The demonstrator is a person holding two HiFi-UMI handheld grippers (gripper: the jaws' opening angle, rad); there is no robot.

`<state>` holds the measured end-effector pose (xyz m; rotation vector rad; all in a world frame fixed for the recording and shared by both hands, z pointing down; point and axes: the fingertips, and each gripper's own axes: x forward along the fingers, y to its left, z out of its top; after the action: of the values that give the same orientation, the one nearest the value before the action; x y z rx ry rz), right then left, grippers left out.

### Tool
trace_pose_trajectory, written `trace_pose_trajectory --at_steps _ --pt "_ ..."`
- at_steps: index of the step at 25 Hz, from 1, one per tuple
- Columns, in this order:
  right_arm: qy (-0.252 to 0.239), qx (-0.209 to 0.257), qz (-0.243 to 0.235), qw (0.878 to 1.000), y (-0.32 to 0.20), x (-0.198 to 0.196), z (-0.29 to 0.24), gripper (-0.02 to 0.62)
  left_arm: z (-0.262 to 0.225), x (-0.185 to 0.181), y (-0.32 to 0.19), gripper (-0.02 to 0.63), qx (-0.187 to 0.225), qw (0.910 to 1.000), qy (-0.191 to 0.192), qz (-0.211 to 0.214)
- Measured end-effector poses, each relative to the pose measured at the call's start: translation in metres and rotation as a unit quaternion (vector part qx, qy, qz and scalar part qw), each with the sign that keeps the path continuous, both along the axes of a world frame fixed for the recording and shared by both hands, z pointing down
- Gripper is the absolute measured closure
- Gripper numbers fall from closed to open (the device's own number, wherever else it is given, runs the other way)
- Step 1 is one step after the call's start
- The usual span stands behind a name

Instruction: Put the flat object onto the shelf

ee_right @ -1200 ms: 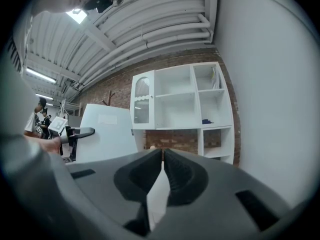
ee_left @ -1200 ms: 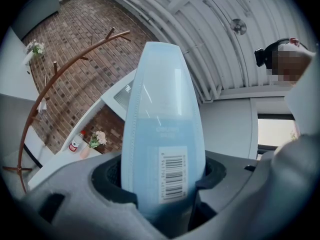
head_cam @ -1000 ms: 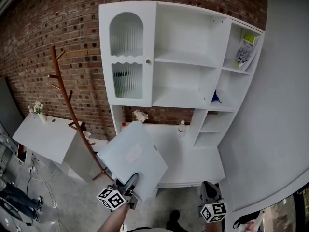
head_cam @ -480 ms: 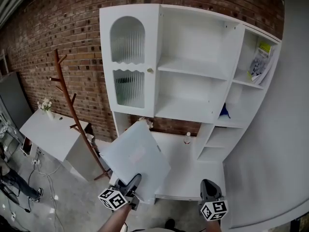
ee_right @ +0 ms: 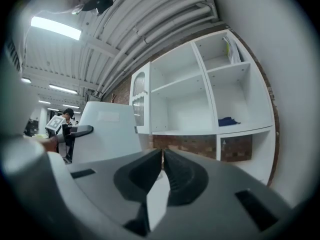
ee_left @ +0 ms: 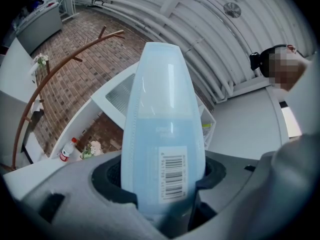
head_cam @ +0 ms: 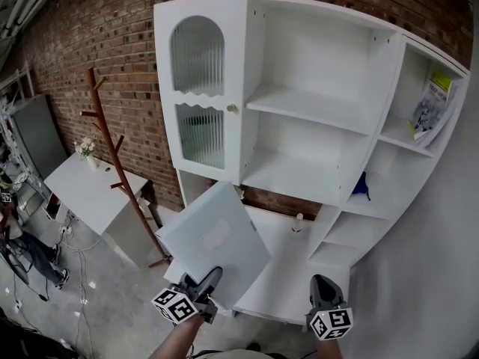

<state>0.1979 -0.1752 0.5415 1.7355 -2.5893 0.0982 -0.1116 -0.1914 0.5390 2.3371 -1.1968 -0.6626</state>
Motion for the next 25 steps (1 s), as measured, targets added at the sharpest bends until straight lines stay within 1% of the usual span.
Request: trace_pose_trajectory --at_steps 7,12,18,25 --pt "-0.004 -0.002 -0.027 1.000 -0.031 0.034 0.004 0.561 -0.003 0.032 -0.015 0.296 -0.015 0.9990 0.025 -0.034" --pt "-0.009 -0.006 -0.037 0.999 -0.040 0.052 0.008 0.561 -0.009 0.050 -0.023 0.296 -0.016 0.9981 0.037 -0.047" --pt "-0.016 -0.013 -0.043 0.999 -0.045 0.058 0.016 0.561 -0.012 0.062 -0.028 0.296 -0.014 0.9983 0.033 -0.047" --pt "-0.016 -0.005 -0.035 0.999 -0.051 0.054 0.012 0.561 -0.021 0.062 -0.042 0.296 -0.012 0.9983 0.037 -0.043"
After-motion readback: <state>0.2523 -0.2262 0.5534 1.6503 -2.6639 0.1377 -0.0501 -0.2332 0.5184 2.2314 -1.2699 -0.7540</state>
